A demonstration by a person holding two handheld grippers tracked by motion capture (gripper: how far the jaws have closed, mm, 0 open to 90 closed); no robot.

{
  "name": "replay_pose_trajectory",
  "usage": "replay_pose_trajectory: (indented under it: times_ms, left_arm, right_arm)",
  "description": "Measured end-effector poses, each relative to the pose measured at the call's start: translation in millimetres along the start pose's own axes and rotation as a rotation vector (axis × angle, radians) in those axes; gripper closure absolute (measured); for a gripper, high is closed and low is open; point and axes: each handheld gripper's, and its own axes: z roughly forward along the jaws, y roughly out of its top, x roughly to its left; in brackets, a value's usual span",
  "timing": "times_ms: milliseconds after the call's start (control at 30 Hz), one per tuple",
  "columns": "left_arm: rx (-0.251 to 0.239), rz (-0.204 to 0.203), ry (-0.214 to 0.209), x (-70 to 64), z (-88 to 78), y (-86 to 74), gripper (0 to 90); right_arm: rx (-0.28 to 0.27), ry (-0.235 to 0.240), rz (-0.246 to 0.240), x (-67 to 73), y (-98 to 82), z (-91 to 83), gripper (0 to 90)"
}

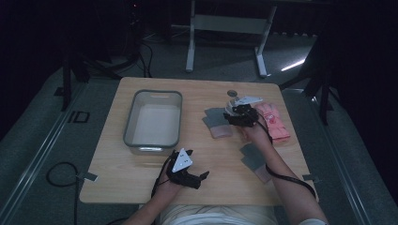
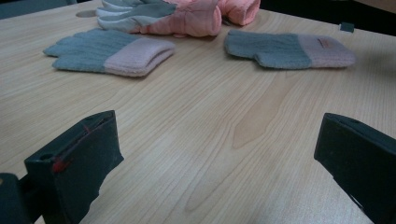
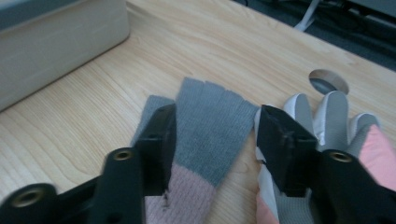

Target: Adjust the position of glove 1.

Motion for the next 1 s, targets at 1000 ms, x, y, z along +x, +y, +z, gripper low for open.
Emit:
replay_pose_trajectory:
  times_ms: [1000]
  left_arm:
    - [-0.005, -0.004, 0.0, -0.1, -0.6, -0.3, 0.0]
  right_arm:
    - [0.211, 0.083, -0.003, 1.7, -10.4, 79.2, 71.2]
